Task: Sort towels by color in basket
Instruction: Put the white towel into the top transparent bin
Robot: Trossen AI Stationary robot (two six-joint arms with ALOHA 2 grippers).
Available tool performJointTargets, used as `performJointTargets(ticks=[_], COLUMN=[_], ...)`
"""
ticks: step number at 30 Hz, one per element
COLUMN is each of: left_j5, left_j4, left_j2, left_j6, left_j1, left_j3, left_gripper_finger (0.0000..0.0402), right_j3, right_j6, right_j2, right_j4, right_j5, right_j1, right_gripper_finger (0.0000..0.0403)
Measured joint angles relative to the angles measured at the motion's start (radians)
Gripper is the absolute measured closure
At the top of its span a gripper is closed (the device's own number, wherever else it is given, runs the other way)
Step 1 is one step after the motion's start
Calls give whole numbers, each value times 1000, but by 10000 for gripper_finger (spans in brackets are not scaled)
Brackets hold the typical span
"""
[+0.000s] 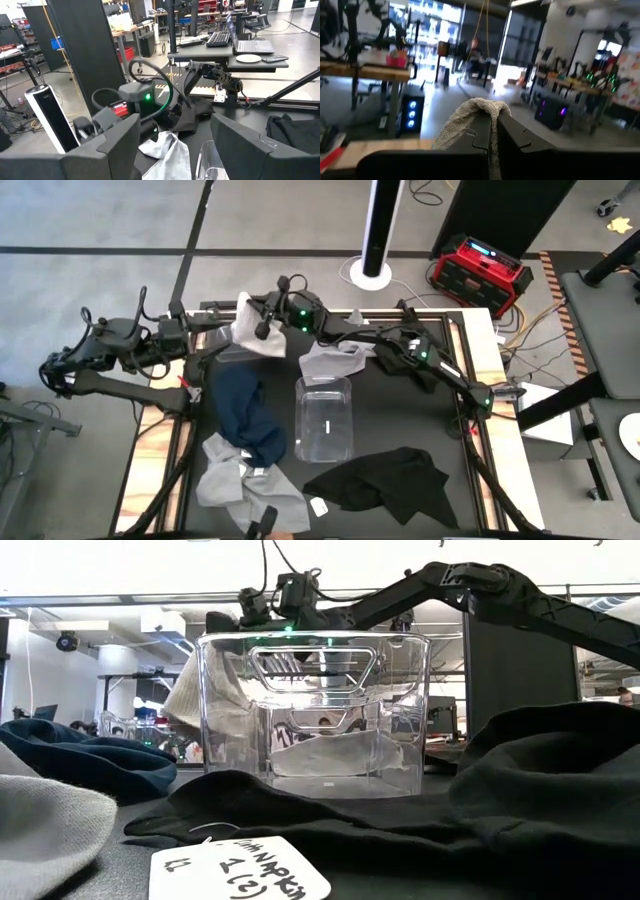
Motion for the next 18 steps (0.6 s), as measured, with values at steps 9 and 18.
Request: performJointTargets(ticks=[9,18], left_j5=[0,0], left_j4=[-1,-3], left_j2=[14,55], left_j6=[-3,-11], left_j1=[0,0], left_j3=[0,0], left_gripper_finger=[174,174], right_j3=[31,33], right_j6=[110,210], right_j2=[0,0], right_j4=[-252,-434], right_j5=[97,94], right_j1=[-7,-5], right_gripper_finger=[394,394])
